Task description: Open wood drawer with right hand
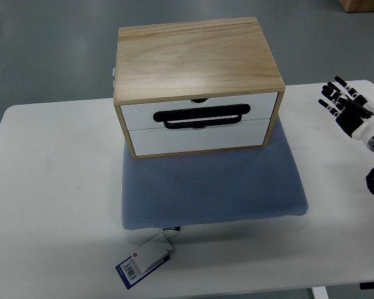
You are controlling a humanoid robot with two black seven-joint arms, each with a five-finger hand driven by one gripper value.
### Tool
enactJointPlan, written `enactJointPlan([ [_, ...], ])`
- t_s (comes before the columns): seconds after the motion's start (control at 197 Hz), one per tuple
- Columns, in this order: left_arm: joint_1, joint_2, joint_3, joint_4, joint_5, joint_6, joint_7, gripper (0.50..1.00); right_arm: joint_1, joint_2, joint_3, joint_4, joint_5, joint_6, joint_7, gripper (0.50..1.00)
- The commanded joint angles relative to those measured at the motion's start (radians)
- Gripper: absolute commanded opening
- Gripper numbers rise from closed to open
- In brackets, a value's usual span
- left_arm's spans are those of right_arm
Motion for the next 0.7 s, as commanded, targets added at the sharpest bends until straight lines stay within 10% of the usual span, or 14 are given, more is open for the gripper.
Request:
enactJointPlan([
  [0.0,0.000,0.000,-0.005,-0.003,-0.001,0.000,-0.002,1.000,0.000,-0.003,0.000,0.000,0.000,0.012,0.000,0.934],
  [0.695,0.009,0.000,0.001,0.000,-0.001,0.002,-0.002,1.000,0.008,0.003,0.003,-0.001,0.001,0.012,0.000,0.934],
])
